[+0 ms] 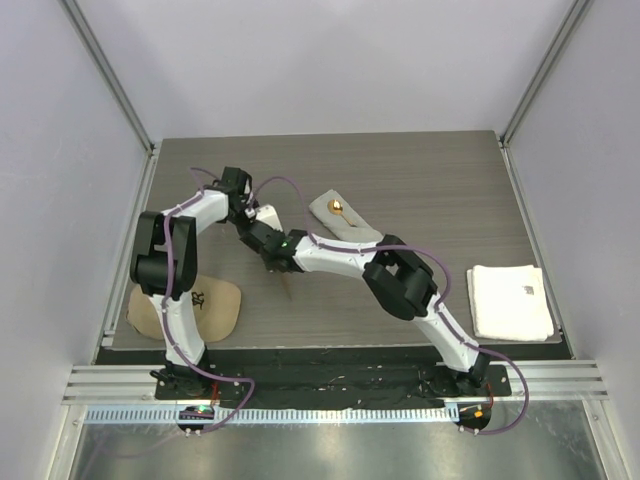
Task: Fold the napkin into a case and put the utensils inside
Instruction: Pick up the knife from the center of the board, then pass from the right arm to the left
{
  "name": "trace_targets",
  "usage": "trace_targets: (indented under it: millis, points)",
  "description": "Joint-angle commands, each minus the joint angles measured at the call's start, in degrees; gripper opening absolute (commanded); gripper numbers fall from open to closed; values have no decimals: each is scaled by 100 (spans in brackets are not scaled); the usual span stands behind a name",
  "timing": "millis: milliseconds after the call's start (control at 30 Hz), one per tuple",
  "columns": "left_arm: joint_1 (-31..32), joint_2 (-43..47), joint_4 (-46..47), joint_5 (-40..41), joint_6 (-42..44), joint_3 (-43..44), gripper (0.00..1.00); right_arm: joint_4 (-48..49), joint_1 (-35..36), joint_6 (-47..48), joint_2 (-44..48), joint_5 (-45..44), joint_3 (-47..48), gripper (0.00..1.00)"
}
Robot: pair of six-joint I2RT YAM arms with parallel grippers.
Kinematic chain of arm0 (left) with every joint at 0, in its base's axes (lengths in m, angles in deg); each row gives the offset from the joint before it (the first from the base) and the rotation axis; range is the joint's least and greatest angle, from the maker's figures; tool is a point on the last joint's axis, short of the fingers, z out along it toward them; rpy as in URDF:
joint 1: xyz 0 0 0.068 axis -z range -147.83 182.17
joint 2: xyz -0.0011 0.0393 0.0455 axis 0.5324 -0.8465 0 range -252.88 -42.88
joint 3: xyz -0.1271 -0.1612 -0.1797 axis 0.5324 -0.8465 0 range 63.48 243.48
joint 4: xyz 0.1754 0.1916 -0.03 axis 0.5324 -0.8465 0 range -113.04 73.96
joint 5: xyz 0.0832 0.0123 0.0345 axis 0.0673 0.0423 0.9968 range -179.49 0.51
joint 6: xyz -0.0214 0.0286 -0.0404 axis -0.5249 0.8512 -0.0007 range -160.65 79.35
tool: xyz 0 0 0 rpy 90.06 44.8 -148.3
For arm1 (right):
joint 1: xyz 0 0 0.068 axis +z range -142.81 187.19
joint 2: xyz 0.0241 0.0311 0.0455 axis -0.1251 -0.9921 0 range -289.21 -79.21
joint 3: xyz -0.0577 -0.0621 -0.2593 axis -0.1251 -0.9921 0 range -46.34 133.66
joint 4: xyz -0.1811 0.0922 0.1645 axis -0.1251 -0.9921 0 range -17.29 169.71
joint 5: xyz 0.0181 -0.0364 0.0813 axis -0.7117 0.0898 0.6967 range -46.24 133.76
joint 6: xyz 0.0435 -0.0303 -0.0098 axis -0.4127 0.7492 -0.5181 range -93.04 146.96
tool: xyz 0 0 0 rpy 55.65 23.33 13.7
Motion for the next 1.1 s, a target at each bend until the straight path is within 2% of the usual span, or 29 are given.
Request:
trace_targets:
  millis: [0,33,100,133,167,233,267,333,433,533,633,733,767,833,867,900,967,1067]
  points:
    - [-101,158,-288,-128,246,218,27,-103,-116,-129,9,827,-1161,1]
    - [-136,246,-323,-233,290,358,32,99,-169,-111,203,1167,-1380,1]
    - [-267,457,-402,-357,369,464,51,784,-423,-181,712,1590,-2092,1]
    - [-320,536,-411,-435,387,508,57,995,-546,-199,863,1984,-2295,1]
    - [-451,607,-429,-567,378,561,68,1345,-756,-251,995,2553,-2671,1]
    - [-610,888,-403,-638,326,562,74,1716,-968,-357,1417,3136,-3024,1]
    - [-741,1028,-359,-751,299,440,80,1901,-1047,-392,1549,3444,-3261,1]
    - [-813,1466,-122,-805,273,255,80,2025,-1320,-576,1829,3840,-3395,1]
    - [-734,2098,220,-850,307,-193,74,2455,-1768,-1024,2233,4658,-3685,1]
    - [-348,2776,711,-498,501,-782,72,2702,-2197,-1620,2507,5256,-3808,1]
    - [118,3524,1073,-725,571,-1318,71,3710,-2611,-2349,2990,5608,-4176,1]
    - [320,3990,1635,-1890,326,-1853,70,5097,-3032,-2974,3360,5986,-4633,1]
    - [451,4113,1750,-2043,290,-1908,70,6033,-3121,-3533,3456,6074,-4904,1]
    - [671,4228,1760,-2141,264,-2013,71,7170,-3280,-4160,3492,6153,-5352,1]
    - [960,4255,1768,-2098,238,-2040,74,8220,-3368,-4807,3484,6136,-5486,1]
    - [1102,4316,1777,-2002,220,-2057,74,8683,-3386,-5048,3475,6049,-5600,1]
    - [1426,4351,2074,-1983,-191,-2267,75,9587,-3386,-5418,3457,5768,-5863,1]
    - [1664,4325,2909,-1966,-755,-2478,78,10189,-3386,-5780,3536,5496,-6136,1]
